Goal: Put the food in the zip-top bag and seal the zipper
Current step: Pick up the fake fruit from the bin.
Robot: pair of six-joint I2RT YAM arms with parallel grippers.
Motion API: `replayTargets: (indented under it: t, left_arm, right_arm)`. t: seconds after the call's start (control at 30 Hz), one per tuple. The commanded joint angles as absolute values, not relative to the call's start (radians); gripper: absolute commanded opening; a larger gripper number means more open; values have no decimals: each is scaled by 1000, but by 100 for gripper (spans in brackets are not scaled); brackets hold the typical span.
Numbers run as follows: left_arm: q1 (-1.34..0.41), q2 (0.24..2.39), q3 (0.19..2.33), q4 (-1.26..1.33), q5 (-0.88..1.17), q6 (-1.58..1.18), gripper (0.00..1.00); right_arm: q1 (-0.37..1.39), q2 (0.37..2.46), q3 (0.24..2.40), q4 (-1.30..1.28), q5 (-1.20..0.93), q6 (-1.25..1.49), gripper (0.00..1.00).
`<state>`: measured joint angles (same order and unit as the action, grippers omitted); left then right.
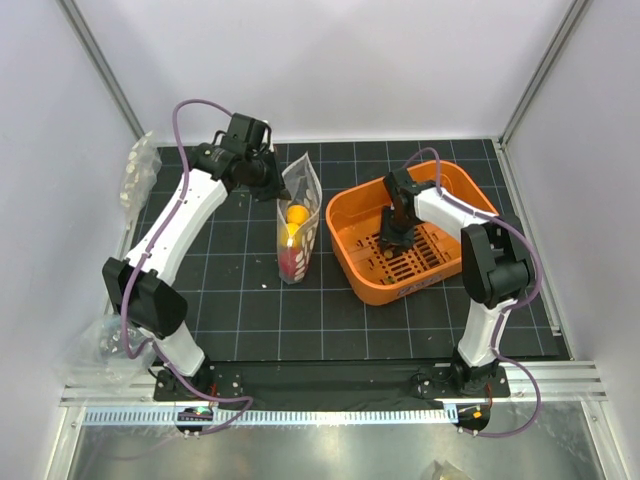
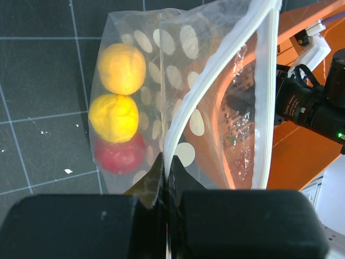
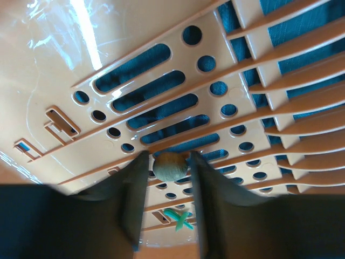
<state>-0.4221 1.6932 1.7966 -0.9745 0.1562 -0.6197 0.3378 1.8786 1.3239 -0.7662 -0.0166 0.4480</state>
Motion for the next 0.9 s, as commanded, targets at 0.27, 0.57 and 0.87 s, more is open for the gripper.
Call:
replayTargets:
  t: [0.27, 0.57, 0.87]
  left_arm:
    - [-414, 1637, 1763, -953, 135, -621, 0]
    - [-417, 1612, 1738, -942, 117, -604, 0]
    - [-440, 1566, 1681, -900, 44, -600, 0]
  right_arm:
    - [337, 1858, 1295, -729, 57, 448, 57]
    - [341, 1818, 1333, -727, 71, 456, 31]
    - [339, 1661, 1462, -742, 17, 425, 29]
